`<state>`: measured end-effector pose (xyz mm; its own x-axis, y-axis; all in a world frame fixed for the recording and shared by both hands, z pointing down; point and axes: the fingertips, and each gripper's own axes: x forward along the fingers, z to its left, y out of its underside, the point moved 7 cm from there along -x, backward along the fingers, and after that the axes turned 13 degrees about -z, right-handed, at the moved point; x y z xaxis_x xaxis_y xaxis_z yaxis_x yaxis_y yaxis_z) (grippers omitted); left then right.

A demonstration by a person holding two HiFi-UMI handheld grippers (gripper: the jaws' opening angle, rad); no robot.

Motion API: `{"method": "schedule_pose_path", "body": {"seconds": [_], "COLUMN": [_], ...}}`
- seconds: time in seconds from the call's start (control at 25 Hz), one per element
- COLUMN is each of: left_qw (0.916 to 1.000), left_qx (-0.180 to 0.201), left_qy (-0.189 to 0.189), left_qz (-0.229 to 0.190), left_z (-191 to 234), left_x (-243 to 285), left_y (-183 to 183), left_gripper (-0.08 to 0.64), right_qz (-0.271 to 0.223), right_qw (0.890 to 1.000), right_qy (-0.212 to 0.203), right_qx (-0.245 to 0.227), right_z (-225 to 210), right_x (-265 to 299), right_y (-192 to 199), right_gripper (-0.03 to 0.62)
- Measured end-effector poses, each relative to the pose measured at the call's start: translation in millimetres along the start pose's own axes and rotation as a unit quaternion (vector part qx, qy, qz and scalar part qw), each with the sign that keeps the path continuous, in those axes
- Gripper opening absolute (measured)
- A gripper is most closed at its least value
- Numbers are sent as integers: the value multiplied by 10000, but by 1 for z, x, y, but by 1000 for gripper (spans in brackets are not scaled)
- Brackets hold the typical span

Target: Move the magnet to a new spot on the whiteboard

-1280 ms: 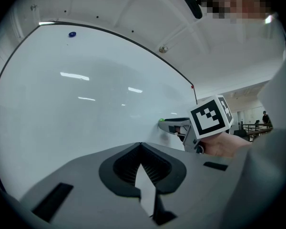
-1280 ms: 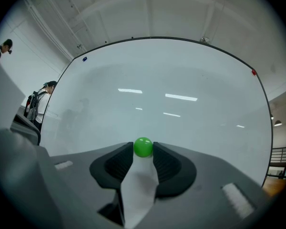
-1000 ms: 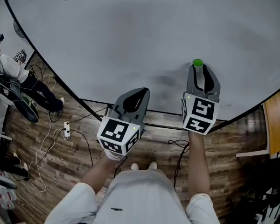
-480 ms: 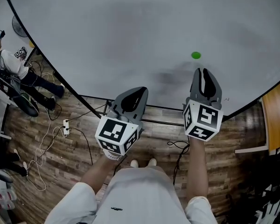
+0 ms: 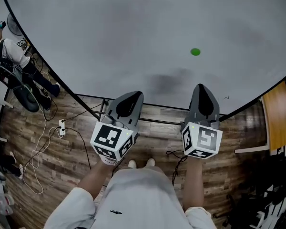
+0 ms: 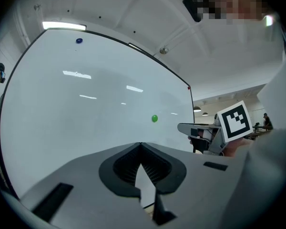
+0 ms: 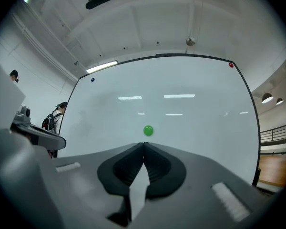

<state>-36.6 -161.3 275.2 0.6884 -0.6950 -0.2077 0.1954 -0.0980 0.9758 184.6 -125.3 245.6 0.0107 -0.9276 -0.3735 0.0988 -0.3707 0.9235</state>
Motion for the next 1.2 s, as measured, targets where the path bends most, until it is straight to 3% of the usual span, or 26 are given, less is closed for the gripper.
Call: {"method": "schedule_pose_path", "body": {"seconds": [0.52, 1.2], "left_qw": [9999, 9998], "left_qx": [83, 3], "left_qy": [31, 1], "left_qz": [104, 194], "left_z": [-7, -8], "left_x": [-13, -24], "left_y": [16, 27], "left_gripper": [6, 6], "right_qz": [171, 268], "right_qw": [9988, 9977], "right_qy": [-152, -442], "right_qx": [436, 448], "right_z": [-3, 11], "right_x": [-48, -60], "right_y": [37, 50], "right_gripper": [3, 5]}}
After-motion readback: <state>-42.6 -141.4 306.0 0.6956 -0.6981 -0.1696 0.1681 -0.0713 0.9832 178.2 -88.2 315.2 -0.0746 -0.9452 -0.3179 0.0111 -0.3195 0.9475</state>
